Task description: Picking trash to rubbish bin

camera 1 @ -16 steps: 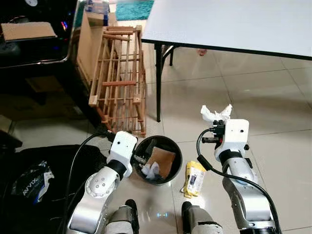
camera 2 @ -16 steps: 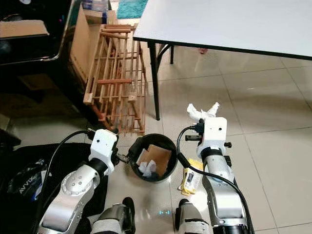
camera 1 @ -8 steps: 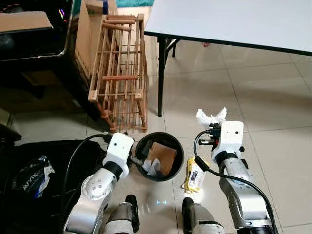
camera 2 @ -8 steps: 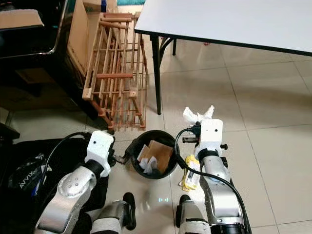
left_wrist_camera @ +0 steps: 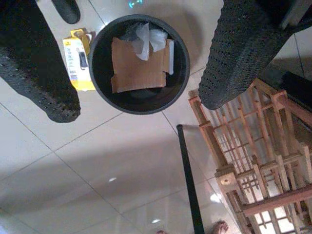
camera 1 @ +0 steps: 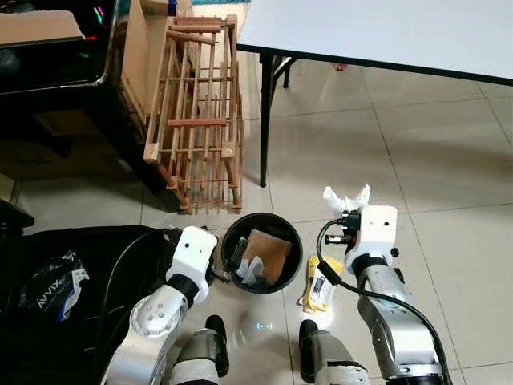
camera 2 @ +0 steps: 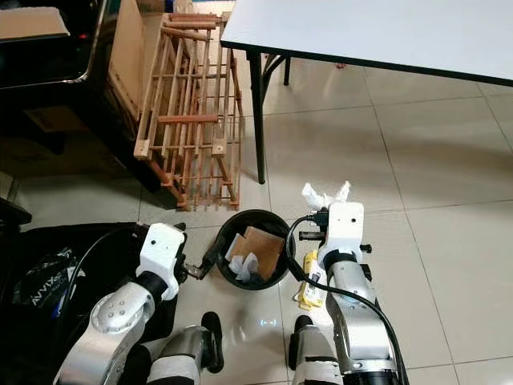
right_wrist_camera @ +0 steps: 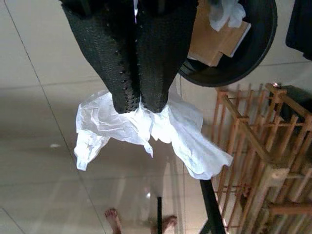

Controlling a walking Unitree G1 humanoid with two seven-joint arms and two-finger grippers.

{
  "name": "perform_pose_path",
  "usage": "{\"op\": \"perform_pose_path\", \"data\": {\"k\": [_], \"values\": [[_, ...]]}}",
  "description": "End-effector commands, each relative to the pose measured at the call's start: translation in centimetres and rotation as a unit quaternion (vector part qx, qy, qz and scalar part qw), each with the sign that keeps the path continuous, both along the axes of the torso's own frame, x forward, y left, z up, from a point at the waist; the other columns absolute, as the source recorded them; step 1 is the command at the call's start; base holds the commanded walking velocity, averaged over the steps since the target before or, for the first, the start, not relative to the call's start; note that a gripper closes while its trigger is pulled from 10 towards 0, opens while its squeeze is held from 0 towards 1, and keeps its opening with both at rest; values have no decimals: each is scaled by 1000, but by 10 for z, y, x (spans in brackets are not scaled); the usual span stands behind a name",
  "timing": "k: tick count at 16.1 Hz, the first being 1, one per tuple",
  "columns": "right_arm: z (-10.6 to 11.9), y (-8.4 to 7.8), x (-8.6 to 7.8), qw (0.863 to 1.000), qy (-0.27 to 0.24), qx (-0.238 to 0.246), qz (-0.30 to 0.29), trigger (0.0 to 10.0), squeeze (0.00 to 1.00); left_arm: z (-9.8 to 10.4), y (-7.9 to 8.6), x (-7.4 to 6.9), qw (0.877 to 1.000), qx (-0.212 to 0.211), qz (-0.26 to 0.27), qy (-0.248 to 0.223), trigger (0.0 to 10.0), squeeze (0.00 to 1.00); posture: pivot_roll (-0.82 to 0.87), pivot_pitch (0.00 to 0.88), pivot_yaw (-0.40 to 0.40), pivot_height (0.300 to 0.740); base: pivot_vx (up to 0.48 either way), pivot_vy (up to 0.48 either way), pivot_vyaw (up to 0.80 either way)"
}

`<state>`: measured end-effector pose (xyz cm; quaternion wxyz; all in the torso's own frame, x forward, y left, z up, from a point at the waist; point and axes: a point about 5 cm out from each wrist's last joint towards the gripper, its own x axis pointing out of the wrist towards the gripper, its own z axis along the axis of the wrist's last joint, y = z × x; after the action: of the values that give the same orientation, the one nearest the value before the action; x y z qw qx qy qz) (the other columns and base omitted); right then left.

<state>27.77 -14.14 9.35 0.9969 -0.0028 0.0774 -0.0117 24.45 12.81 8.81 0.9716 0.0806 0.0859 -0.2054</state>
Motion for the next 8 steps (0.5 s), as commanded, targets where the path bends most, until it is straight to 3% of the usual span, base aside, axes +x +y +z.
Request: {"op": "perform_pose_path", "data": {"k": [1,8], "values": [[-10,-1,-6,1000,23,1,-6,0,0,-4,1,-6,1000,6,-6,12,10000,0,40,390,46,740,0,0,0],[-17,-4,-9,999,32,-2,-15,0,0,-5,1,-8,1000,8,-8,15,10000,0,40,387,49,740,0,0,0]]}}
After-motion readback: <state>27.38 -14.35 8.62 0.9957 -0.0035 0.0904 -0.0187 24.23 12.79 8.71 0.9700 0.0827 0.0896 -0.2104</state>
